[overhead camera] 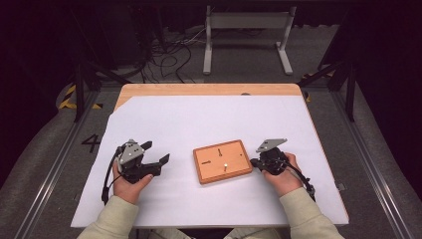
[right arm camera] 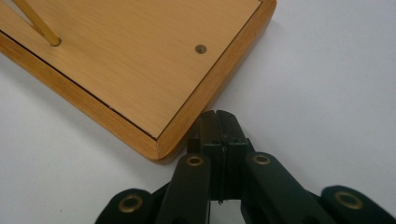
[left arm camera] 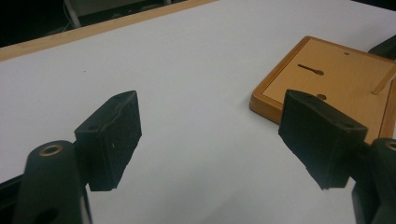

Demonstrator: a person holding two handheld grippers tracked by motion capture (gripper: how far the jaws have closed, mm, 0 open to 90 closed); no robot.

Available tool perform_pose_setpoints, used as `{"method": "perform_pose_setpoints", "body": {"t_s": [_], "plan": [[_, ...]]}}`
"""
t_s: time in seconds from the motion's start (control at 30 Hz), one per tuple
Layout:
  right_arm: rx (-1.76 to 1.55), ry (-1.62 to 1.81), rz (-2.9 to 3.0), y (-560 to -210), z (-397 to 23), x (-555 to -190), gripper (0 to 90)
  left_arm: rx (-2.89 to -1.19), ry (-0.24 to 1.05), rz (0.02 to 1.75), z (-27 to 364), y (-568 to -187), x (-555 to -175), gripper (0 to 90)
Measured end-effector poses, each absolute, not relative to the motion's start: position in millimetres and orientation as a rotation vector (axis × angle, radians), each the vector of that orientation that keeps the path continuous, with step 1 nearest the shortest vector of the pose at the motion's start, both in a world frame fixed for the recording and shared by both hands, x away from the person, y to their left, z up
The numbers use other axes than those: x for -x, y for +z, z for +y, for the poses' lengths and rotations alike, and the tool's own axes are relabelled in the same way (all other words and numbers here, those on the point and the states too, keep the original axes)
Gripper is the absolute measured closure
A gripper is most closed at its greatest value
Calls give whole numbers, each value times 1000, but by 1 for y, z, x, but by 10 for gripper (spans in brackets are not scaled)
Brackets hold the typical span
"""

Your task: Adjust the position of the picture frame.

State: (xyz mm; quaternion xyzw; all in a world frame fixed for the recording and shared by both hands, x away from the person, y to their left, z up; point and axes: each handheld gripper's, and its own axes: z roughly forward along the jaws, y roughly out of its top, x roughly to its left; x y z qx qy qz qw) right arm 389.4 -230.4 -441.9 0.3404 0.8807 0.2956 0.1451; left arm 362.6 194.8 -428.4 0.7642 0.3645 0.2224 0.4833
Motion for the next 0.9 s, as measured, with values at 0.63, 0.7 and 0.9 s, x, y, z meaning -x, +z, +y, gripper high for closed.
{"method": "perform_pose_setpoints", "body": {"t_s": [0.63, 0.7, 0.9], "plan": [[-862, 888, 2727, -440, -204, -368, 900, -1856, 537, 888, 196, -428, -363, 214], [-858, 897, 2727, -440, -203, -367, 900, -1857, 536, 886, 196, -428, -363, 214], [-837, 973, 2641, -432, -212, -369, 842, -1856, 532, 882, 196, -427, -362, 214]]}}
